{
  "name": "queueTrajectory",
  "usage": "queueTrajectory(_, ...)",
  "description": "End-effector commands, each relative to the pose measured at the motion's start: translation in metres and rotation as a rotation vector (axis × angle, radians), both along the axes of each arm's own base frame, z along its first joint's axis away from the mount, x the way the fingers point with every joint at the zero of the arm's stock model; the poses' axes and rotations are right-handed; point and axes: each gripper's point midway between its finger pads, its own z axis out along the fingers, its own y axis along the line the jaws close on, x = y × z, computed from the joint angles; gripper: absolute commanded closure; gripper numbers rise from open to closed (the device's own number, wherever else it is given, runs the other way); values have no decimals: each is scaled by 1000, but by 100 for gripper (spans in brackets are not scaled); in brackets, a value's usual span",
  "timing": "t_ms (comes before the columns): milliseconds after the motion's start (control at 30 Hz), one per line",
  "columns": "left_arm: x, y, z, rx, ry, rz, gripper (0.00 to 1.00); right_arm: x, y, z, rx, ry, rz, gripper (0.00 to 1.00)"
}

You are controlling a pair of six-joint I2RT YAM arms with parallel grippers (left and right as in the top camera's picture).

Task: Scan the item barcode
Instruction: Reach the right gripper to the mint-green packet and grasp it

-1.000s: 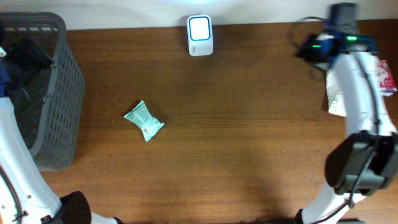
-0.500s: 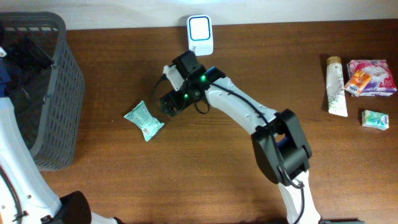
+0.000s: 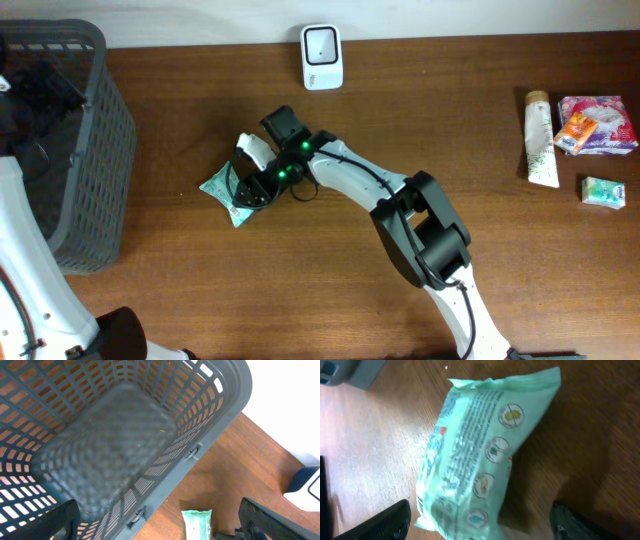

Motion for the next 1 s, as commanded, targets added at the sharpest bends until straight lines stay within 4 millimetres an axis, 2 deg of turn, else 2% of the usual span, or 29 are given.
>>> queueTrajectory(0,-1,3,3,18,-2,-3,1,-5,1,-10,-4,46,-10,36)
queueTrajectory(67,-1,3,3,18,-2,-3,1,-6,2,-11,-4,48,-8,51)
queueTrajectory(133,-1,3,3,18,-2,-3,1,-8,4,-10,-5,63,-19,80)
queueTrajectory(200,-1,3,3,18,-2,-3,1,-8,4,-10,-6,83,-37,96)
queueTrajectory(333,-1,3,3,18,-2,-3,1,-10,4,6,23,93,-28,96)
queueTrajectory(400,-1,3,3,18,-2,-3,1,4,-12,15,-45,107,-152,96)
queueTrajectory(467,-1,3,3,18,-2,-3,1,12,-42,13,-181,122,-288,96)
queueTrajectory(533,-1,3,3,18,-2,-3,1,0,-67,14,-286,200,-353,96)
queueTrajectory(633,-1,3,3,18,-2,-3,1,-16,-78,24,-331,257,-368,96)
queueTrajectory(700,-1,3,3,18,-2,-3,1,-10,-72,39,-285,224,-362,96)
queueTrajectory(733,-1,3,3,18,-2,-3,1,-1,-66,44,-248,186,-359,95)
queueTrajectory(767,-1,3,3,18,-2,-3,1,6,-58,49,-204,137,-326,85)
queueTrajectory(800,-1,3,3,18,-2,-3,1,12,-46,57,-134,68,-259,68)
queueTrajectory(833,-1,3,3,18,-2,-3,1,16,-39,63,-96,30,-228,58)
queueTrajectory(867,-1,3,3,18,-2,-3,1,20,-32,68,-59,-8,-210,40)
queueTrajectory(900,-1,3,3,18,-2,-3,1,28,-23,73,-19,-54,-205,33)
queueTrajectory(967,-1,3,3,18,-2,-3,1,33,-13,72,9,-86,-198,31)
